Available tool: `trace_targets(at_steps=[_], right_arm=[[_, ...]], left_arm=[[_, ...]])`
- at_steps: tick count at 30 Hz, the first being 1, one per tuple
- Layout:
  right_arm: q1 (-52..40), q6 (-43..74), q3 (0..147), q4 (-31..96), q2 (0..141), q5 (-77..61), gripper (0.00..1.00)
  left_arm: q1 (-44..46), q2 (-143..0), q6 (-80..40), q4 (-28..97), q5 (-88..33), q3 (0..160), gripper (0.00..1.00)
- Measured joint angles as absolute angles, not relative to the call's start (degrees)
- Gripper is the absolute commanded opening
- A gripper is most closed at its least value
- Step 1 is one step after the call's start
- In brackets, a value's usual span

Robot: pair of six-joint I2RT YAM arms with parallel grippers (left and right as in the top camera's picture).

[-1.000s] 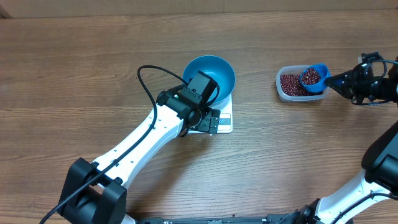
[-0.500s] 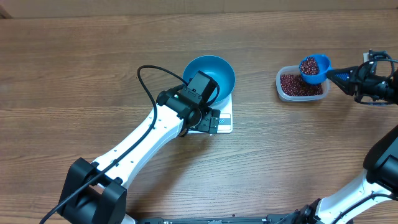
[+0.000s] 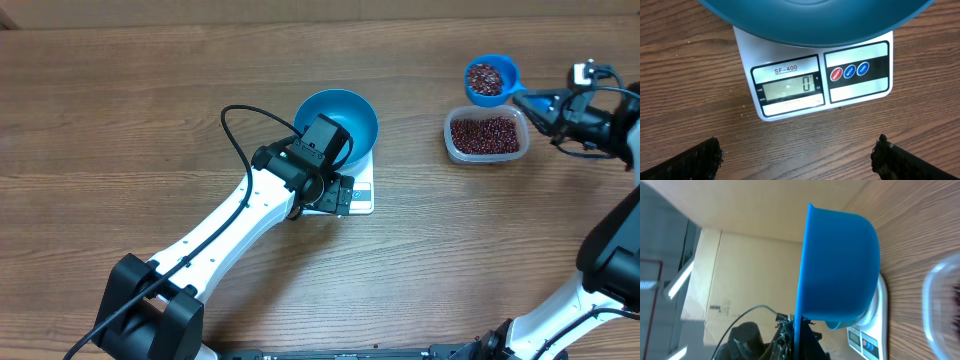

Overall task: Scoop item into bowl and weigh 150g on scale
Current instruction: 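Tilt and lift the filled scoop out of the tub, then carry the filled scoop left over the teal bowl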

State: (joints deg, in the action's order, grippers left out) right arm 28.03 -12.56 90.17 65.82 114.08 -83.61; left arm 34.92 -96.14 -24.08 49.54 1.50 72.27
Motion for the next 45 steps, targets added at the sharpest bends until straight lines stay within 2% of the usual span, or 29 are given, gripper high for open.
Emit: trace_targets(at_steps=[7,16,28,33,45], right_arm=[[20.78,-12.49,90.91,63.00,114.08,-84.49,0.04],[13.98,-5.56,102.98,63.35,114.08,-80.47,0.04],[1.26,-5.39,103.02,65.04,114.08,-62.11,0.04],[-3.60,-5.74,103.02,62.63,114.08,-59.48,0.04],[-7.31,-8.51,103.02,59.77,114.08,-49.63,0.04]], left_arm=[[34.89,-96.14,-24.08,49.56,1.50,72.27,1.00],[34.89,-96.14,-24.08,49.56,1.50,72.27,0.99],[34.89,-96.14,-24.08,49.56,1.50,72.27,1.00],[34.89,-96.14,-24.08,49.56,1.50,72.27,1.00],[34.89,-96.14,-24.08,49.56,1.50,72.27,0.99]])
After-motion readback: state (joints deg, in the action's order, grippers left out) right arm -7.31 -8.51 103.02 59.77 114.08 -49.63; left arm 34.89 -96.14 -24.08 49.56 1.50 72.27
